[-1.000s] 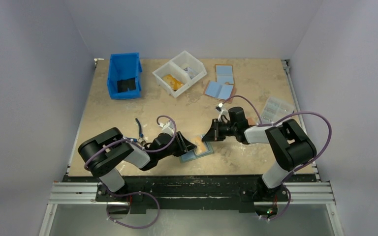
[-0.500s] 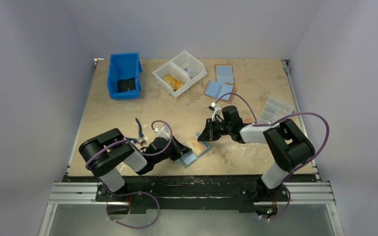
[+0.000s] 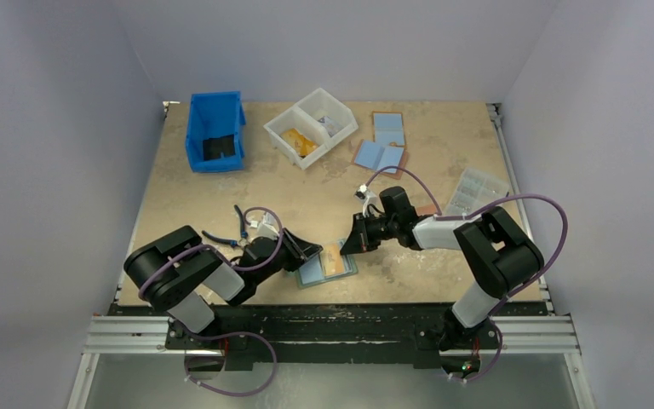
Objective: Take the credit cards out of the card holder
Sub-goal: Remove the credit card from the card holder.
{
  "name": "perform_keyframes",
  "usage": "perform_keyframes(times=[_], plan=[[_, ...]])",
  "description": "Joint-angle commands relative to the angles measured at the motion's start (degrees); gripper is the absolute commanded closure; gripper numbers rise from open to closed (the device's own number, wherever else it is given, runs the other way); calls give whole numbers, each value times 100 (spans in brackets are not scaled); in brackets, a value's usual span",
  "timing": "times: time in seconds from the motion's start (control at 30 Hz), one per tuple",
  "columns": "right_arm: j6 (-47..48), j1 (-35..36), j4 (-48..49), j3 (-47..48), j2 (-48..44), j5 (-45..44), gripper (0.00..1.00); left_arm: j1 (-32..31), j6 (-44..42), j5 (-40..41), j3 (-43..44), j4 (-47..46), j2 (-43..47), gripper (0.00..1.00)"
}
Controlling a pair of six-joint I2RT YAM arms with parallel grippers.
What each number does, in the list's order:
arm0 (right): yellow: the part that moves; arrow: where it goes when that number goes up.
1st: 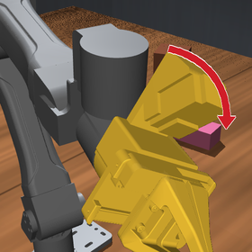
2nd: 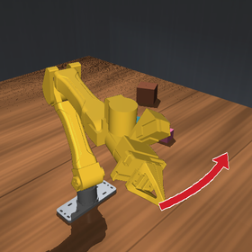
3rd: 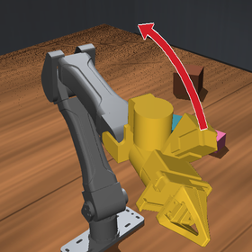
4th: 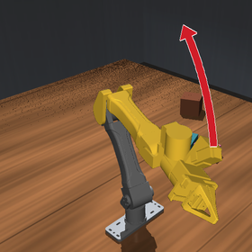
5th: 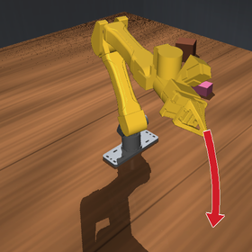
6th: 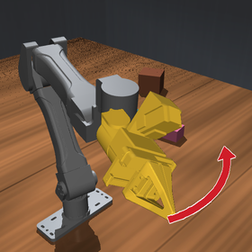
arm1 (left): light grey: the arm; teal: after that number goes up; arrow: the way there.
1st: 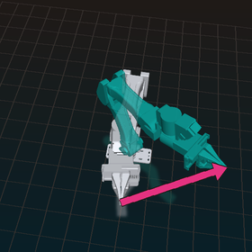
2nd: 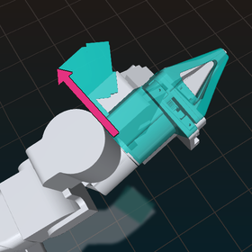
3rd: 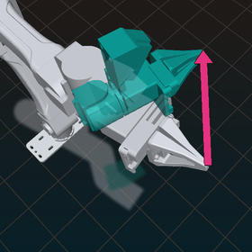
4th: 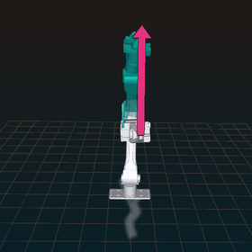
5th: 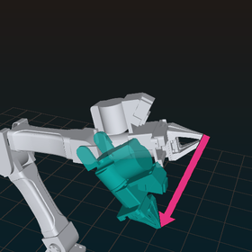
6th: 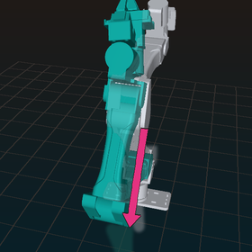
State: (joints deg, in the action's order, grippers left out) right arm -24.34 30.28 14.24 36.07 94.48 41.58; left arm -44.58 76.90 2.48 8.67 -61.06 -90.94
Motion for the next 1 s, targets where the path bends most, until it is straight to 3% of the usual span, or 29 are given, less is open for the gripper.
perform_keyframes(times=[0.0, 0.1, 0.2, 0.27, 0.33, 0.4, 0.5, 0.73, 0.9, 0.97], plan=[[144, 29, -123, 60, -77, 47, 100, 32, 336, -334, -134, -802, -282, 71], [149, 29, -147, 79, -33, -11, 100, 36, 432, -478, -212, -831, -320, 68], [157, 22, -174, 100, 26, -57, 100, 37, 360, -524, -158, -268, -51, 64], [162, 23, -184, 110, 35, -94, 100, 37, 152, -525, 87, 656, 304, 57], [166, 19, -192, 123, 51, -121, 100, 13, -115, -461, 482, 2191, 720, 45], [166, 16, -189, 136, 90, -132, 100, 5, -342, -488, 774, 2837, 800, 42], [166, 26, -205, 158, 168, -109, 100, 3, -328, -690, 785, 2609, 534, 43], [183, 22, -220, 159, 196, -86, 100, 2, -114, -1170, 792, 1278, -368, 61], [184, 24, -250, 185, 271, -63, 100, 2, -107, -1241, 787, 929, -512, 83], [184, 23, -263, 198, 302, -75, 100, 2, -150, -1238, 749, 861, -498, 100]])
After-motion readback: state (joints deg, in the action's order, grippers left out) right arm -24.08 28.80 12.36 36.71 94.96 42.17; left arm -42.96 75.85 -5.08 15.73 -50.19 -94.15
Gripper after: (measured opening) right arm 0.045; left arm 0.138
